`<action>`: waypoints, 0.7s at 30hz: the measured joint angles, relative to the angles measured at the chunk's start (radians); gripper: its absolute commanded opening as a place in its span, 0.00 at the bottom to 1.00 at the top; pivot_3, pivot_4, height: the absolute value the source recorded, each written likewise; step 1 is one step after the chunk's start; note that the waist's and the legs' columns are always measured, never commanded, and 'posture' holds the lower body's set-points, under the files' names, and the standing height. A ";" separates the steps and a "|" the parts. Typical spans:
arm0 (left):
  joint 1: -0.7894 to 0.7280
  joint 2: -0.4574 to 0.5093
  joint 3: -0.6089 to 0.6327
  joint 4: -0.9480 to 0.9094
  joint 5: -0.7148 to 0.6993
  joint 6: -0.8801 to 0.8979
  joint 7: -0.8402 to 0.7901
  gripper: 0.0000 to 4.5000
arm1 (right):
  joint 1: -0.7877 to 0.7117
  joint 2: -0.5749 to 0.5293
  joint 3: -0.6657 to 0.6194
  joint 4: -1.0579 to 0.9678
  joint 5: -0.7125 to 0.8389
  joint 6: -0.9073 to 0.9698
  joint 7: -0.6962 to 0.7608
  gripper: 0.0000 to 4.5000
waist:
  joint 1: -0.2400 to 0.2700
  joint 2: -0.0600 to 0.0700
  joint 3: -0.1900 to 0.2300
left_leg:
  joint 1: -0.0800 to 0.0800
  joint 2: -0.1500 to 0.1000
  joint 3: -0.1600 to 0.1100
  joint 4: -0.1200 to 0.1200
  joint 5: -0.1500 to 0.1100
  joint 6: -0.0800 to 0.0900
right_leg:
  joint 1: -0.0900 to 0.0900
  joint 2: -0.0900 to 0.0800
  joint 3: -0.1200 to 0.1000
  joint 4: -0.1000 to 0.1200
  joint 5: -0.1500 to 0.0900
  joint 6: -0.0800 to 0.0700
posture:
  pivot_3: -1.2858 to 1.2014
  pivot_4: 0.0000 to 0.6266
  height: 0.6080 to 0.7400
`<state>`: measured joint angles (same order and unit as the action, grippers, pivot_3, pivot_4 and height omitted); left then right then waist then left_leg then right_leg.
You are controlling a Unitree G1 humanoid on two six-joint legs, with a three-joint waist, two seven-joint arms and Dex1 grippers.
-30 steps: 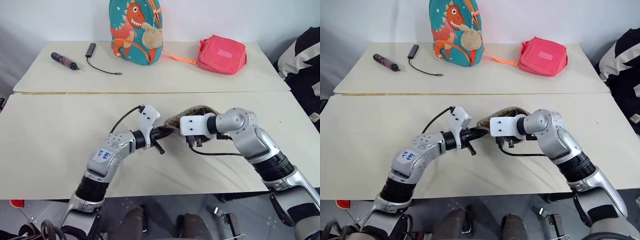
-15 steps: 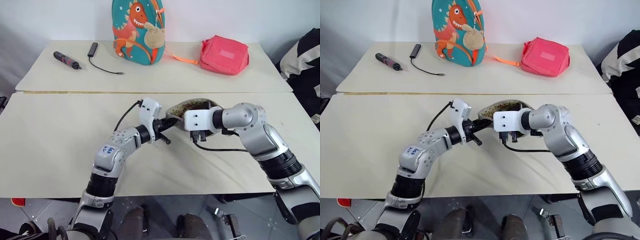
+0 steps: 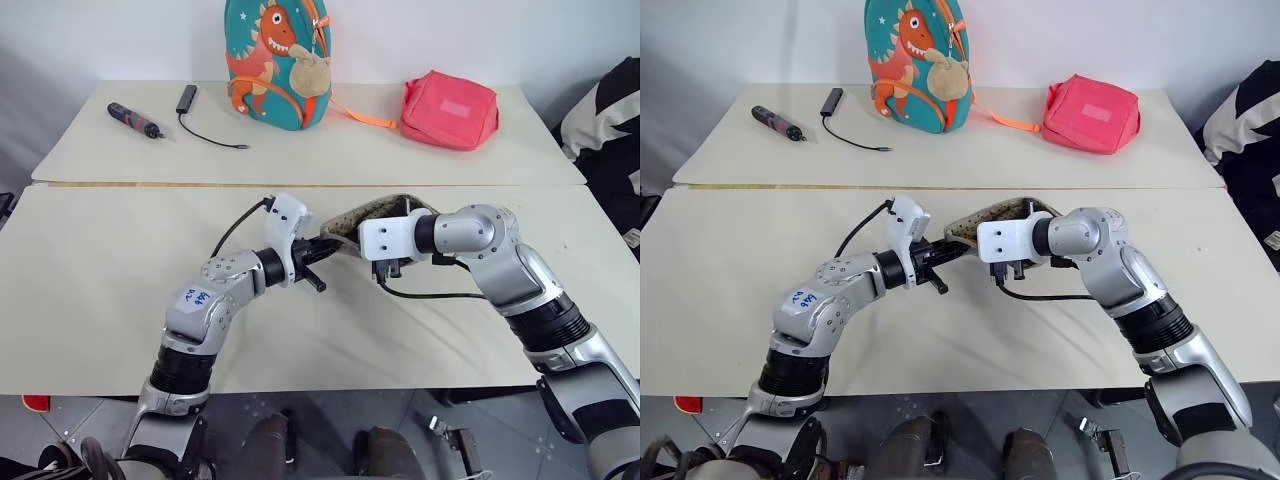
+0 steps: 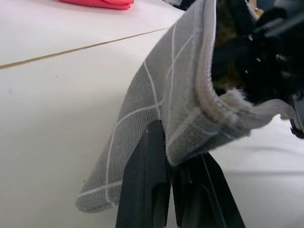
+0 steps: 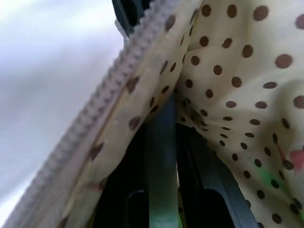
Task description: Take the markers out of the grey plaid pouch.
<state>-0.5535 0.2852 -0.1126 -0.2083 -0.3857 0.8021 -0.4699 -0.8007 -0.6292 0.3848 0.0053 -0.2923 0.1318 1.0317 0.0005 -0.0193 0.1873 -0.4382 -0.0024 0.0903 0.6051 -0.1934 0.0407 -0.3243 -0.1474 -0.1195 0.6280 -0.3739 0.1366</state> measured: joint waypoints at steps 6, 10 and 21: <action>0.012 0.132 -0.146 -0.008 0.164 -0.205 -0.069 0.00 | 0.002 0.022 -0.018 0.000 0.069 0.117 0.038 0.10 | -0.001 0.000 0.000 | 0.000 0.000 0.001 -0.001 0.000 0.000 | 0.000 0.000 0.000 0.000 0.000 0.000 | 0.52 0.24 1.00; 0.024 0.132 -0.180 0.032 0.237 -0.326 -0.078 0.00 | 0.014 0.022 -0.035 -0.019 0.102 0.202 0.068 0.10 | 0.002 0.000 0.000 | 0.000 0.000 0.000 -0.001 0.000 0.000 | -0.001 0.000 0.000 0.000 0.000 0.000 | 0.52 0.24 1.00; 0.013 -0.055 0.011 0.126 0.175 -0.266 0.048 0.00 | 0.046 -0.002 -0.086 -0.123 0.152 0.246 0.063 0.10 | -0.001 0.000 0.000 | 0.000 0.000 0.000 -0.001 0.000 0.000 | -0.001 0.000 -0.001 0.001 0.000 0.000 | 0.52 0.24 1.00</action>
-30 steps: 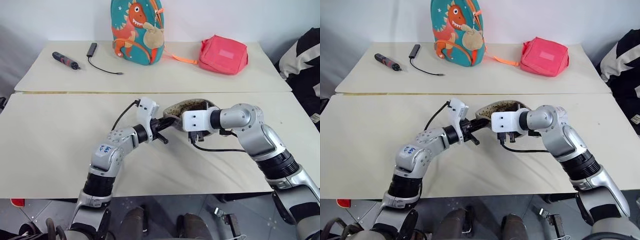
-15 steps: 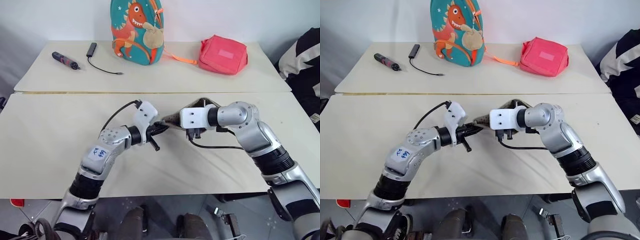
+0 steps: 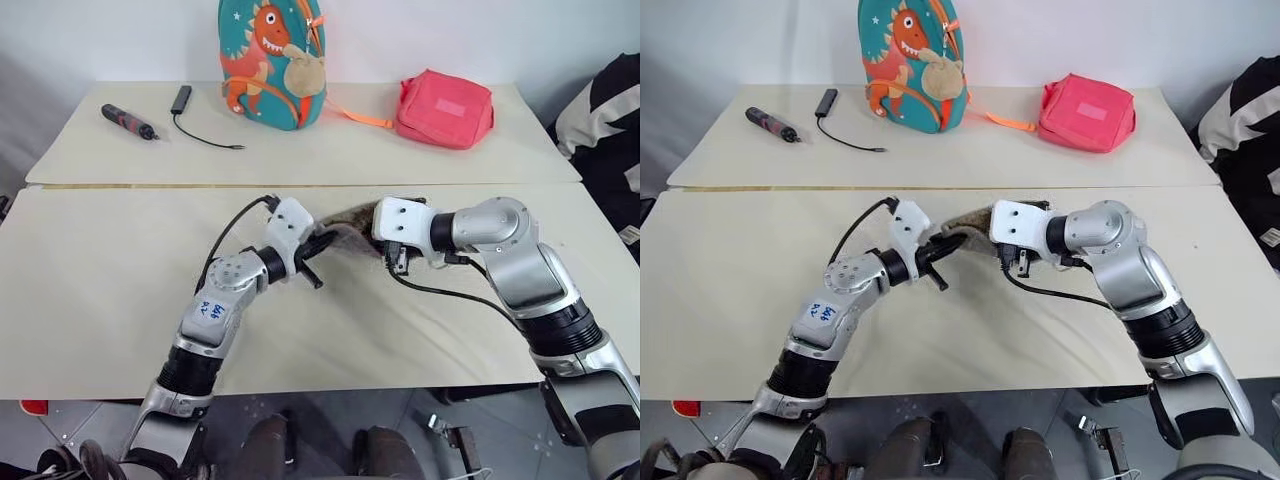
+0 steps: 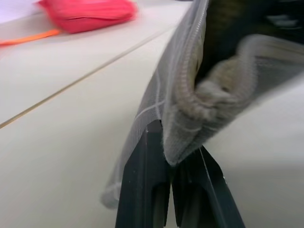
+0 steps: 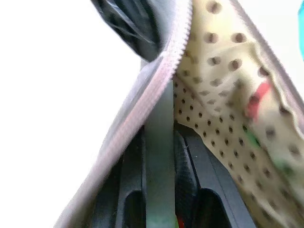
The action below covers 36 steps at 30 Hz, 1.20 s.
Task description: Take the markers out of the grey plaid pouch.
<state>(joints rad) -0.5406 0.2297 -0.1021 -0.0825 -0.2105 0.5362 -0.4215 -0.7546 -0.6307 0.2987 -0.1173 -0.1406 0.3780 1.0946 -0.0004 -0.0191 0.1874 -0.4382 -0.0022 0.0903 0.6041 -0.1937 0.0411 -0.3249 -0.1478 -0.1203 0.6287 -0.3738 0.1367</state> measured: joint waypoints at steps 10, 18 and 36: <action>-0.001 0.084 -0.027 -0.032 0.000 0.030 -0.059 0.00 | 0.023 0.008 0.044 0.008 -0.028 -0.114 -0.034 0.10 | 0.000 0.000 0.000 | 0.000 0.000 0.001 0.000 0.000 0.000 | 0.000 0.000 0.001 0.000 0.000 0.001 | 0.52 0.24 1.00; 0.045 0.108 -0.019 -0.058 -0.003 0.033 -0.093 0.00 | -0.020 0.008 -0.080 0.033 0.103 -0.027 -0.026 0.10 | 0.003 0.000 0.000 | 0.000 0.000 0.000 0.000 0.000 0.000 | 0.000 0.000 0.000 -0.001 0.000 0.001 | 0.52 0.24 1.00; 0.033 0.204 0.085 -0.165 -0.181 0.345 -0.167 0.00 | 0.005 -0.261 -0.311 0.148 0.286 0.189 -0.106 0.10 | 0.021 0.000 0.000 | 0.000 -0.001 0.002 0.000 -0.003 0.001 | 0.000 -0.002 0.003 -0.004 0.001 0.002 | 0.52 0.24 1.00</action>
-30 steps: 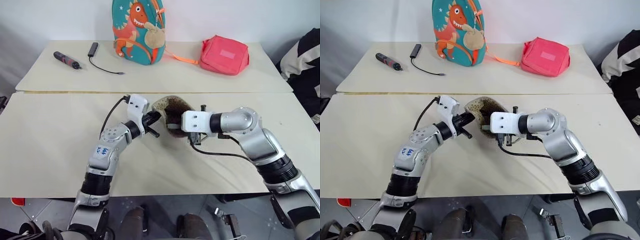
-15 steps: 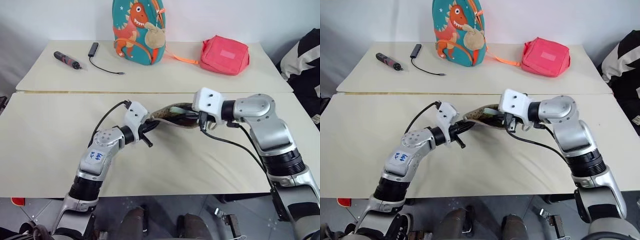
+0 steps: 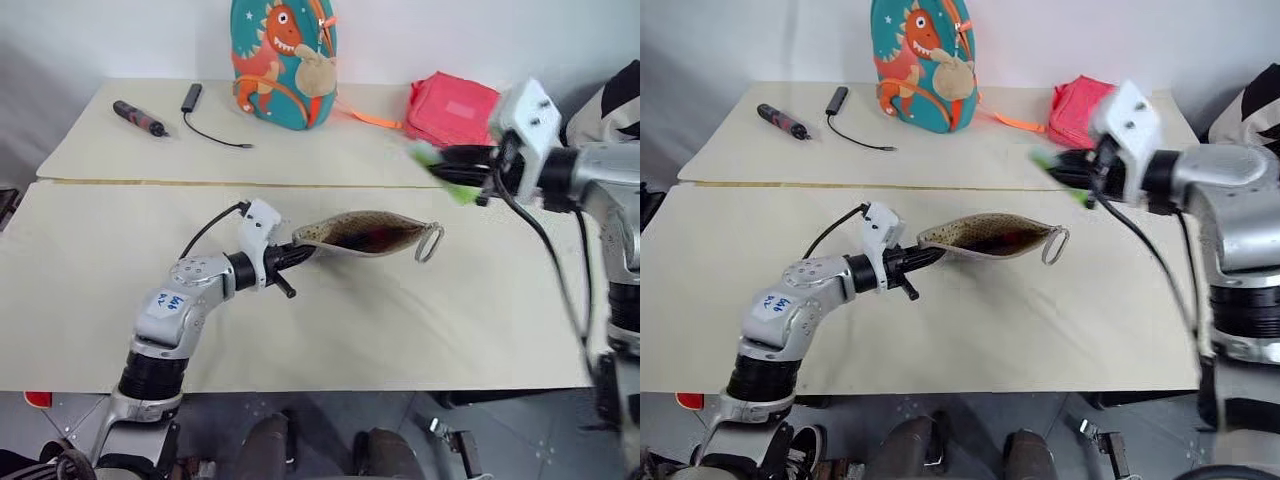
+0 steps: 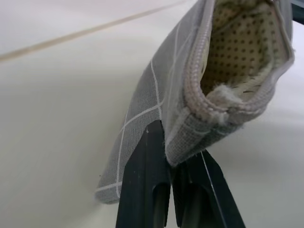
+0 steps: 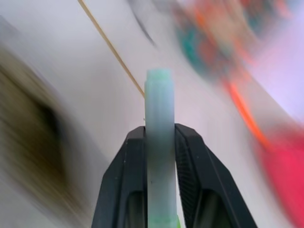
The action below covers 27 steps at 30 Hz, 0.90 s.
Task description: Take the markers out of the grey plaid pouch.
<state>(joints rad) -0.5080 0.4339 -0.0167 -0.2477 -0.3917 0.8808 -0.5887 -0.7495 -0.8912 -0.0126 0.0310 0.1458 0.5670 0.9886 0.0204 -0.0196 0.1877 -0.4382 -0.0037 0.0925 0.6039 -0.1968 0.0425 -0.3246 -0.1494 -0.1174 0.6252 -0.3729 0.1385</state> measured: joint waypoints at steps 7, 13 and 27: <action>-0.042 0.065 0.037 -0.061 -0.118 0.191 -0.026 0.00 | 0.175 0.045 0.072 0.095 -0.104 -0.083 -0.128 0.10 | -0.013 0.004 0.003 | 0.001 0.001 0.001 0.000 0.001 0.000 | 0.000 0.001 0.001 0.001 0.000 0.000 | 0.52 0.24 1.00; -0.042 0.089 0.046 -0.060 -0.137 0.216 -0.028 0.00 | 0.212 0.091 0.086 0.125 -0.144 -0.158 -0.186 0.18 | -0.019 0.004 0.003 | 0.000 0.001 0.001 0.000 0.001 0.000 | 0.000 0.002 0.001 0.001 0.000 0.000 | 0.52 0.24 1.00; -0.035 0.081 0.044 -0.055 -0.142 0.195 -0.012 0.00 | 0.044 0.058 0.038 0.119 -0.068 -0.124 -0.102 0.77 | -0.020 0.006 0.003 | 0.000 0.001 0.001 0.000 0.001 0.000 | -0.001 0.002 0.002 0.000 0.000 0.000 | 0.52 0.24 1.00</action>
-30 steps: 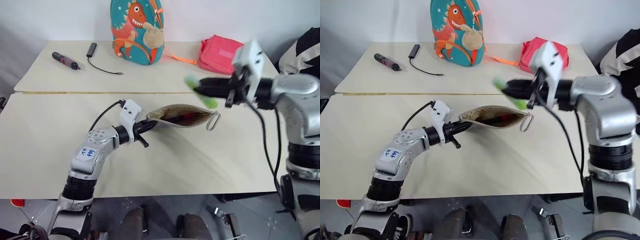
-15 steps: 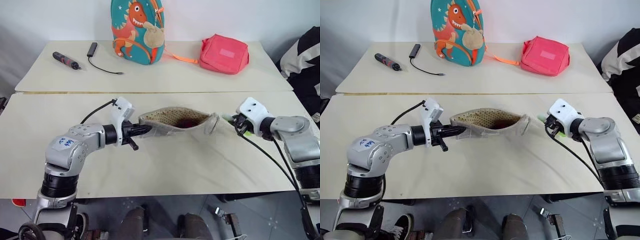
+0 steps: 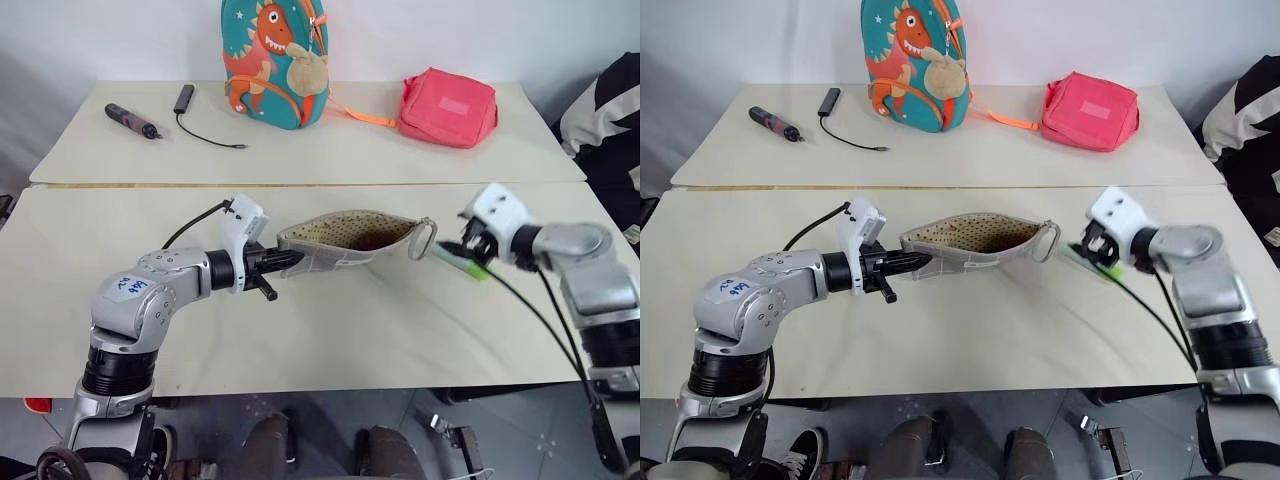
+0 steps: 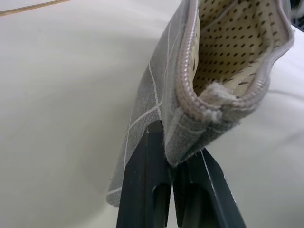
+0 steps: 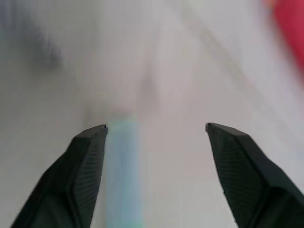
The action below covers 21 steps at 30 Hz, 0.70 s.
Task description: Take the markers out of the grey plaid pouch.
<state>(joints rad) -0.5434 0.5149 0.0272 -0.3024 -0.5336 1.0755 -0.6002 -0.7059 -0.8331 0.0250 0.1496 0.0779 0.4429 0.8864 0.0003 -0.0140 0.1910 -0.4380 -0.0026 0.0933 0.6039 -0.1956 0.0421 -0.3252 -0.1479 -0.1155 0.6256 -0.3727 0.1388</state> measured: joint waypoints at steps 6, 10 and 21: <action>0.002 -0.034 0.001 0.004 -0.001 -0.001 0.016 0.00 | -0.154 0.020 -0.078 -0.155 0.190 0.149 0.084 0.62 | 0.000 0.000 0.000 | 0.000 0.001 -0.001 0.000 0.000 0.000 | 0.001 0.000 0.000 0.000 0.000 0.000 | 0.52 0.24 1.00; -0.003 -0.078 0.009 0.010 -0.024 0.010 0.033 0.00 | -0.145 0.068 -0.017 -0.363 0.343 0.266 0.154 0.32 | 0.001 0.000 0.000 | -0.001 0.001 -0.001 0.000 0.000 0.000 | 0.001 0.000 0.001 0.001 0.000 0.000 | 0.52 0.24 1.00; -0.005 -0.105 0.013 0.010 -0.060 0.072 0.059 0.00 | -0.129 0.055 0.277 -0.291 0.096 -0.028 0.249 0.01 | 0.001 0.000 0.000 | -0.001 -0.001 0.000 0.001 -0.001 0.001 | 0.000 0.000 0.001 0.001 0.001 0.002 | 0.52 0.24 1.00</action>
<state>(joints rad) -0.5480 0.4103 0.0400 -0.2921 -0.5932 1.1479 -0.5408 -0.8353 -0.7776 0.3017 -0.1416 0.1741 0.4152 1.1356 0.0018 -0.0143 0.1910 -0.4386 -0.0036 0.0933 0.6047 -0.1967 0.0428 -0.3255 -0.1482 -0.1144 0.6267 -0.3715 0.1410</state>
